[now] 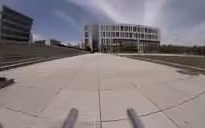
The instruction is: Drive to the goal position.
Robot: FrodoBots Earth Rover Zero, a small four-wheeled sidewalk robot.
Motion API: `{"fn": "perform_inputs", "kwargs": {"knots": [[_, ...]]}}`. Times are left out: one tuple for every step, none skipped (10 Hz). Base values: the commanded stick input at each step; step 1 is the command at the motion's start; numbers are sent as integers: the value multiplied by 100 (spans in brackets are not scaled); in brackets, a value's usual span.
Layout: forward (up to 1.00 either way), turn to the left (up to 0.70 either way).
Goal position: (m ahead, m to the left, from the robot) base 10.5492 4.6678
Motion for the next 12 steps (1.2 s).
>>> {"fn": "perform_inputs", "kwargs": {"knots": [[50, 0], [50, 0], [50, 0], [50, 0], [50, 0], [50, 0], [50, 0], [50, 0], [50, 0], [50, 0], [50, 0], [50, 0]]}}
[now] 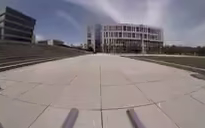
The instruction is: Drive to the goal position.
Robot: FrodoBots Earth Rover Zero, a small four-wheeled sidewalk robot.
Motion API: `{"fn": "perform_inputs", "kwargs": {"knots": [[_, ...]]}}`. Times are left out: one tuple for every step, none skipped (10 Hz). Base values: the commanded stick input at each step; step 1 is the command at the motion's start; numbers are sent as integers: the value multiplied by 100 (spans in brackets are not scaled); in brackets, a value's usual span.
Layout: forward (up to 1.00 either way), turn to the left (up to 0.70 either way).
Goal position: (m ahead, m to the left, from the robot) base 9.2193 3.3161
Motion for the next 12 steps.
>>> {"fn": "perform_inputs", "kwargs": {"knots": [[50, 0], [50, 0], [50, 0], [50, 0], [50, 0], [50, 0], [50, 0], [50, 0], [50, 0], [50, 0], [50, 0], [50, 0]]}}
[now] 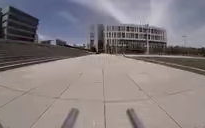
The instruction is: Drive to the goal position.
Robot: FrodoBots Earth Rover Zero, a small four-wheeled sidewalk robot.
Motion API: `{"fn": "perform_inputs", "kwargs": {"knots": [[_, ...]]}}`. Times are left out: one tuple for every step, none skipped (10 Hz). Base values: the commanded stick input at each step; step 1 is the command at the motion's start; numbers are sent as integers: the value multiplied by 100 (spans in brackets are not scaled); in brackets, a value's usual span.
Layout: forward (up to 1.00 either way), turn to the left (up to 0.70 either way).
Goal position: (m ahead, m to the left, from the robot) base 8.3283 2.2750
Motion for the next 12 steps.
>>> {"fn": "perform_inputs", "kwargs": {"knots": [[50, 0], [50, 0], [50, 0], [50, 0], [50, 19], [50, 41], [50, 50], [50, 30], [50, 0], [50, 0], [50, 0], [50, 0]]}}
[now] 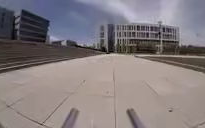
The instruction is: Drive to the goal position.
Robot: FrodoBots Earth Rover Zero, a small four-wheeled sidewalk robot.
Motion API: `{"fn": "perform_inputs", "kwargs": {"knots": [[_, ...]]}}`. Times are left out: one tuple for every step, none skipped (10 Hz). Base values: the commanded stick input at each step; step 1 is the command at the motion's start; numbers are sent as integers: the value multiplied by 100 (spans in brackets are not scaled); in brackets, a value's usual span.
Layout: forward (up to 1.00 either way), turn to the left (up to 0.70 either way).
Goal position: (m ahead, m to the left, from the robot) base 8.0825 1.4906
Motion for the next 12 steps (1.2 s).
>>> {"fn": "perform_inputs", "kwargs": {"knots": [[50, 0], [50, 0], [50, 0], [50, 0], [50, 0], [50, 0], [50, 0], [50, 0], [50, 0], [50, 0], [50, 0], [50, 0]]}}
